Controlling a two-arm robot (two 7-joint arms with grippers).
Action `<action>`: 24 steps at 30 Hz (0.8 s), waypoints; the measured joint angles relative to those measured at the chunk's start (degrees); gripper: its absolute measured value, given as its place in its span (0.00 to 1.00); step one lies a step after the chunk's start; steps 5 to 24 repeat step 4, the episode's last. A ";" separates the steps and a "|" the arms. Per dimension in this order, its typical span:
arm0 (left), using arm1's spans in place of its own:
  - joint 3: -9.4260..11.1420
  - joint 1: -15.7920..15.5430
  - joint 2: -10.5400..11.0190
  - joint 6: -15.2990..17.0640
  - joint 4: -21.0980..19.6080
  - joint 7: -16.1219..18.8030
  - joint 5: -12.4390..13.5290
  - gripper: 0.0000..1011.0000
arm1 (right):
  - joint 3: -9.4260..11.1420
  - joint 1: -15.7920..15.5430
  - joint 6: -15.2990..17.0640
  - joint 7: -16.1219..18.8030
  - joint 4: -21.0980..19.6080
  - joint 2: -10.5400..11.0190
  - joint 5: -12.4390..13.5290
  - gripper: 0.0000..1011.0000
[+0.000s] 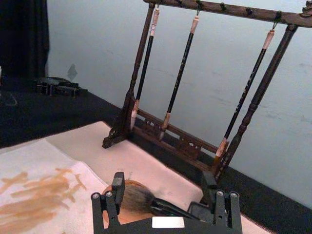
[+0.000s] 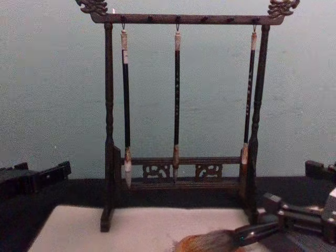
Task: Pick up the brush from the inkstone, write on the paper, then place the brush back to its original position.
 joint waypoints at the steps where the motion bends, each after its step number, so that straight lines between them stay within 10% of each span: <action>1: 0.00 0.00 0.00 0.00 0.00 0.00 0.00 0.99 | 0.01 -0.01 -0.01 -0.02 0.01 0.00 0.01 1.00; 24: 0.00 0.00 0.00 0.00 0.00 0.00 0.00 0.99 | 0.02 0.00 -0.03 -0.04 0.02 0.00 0.03 1.00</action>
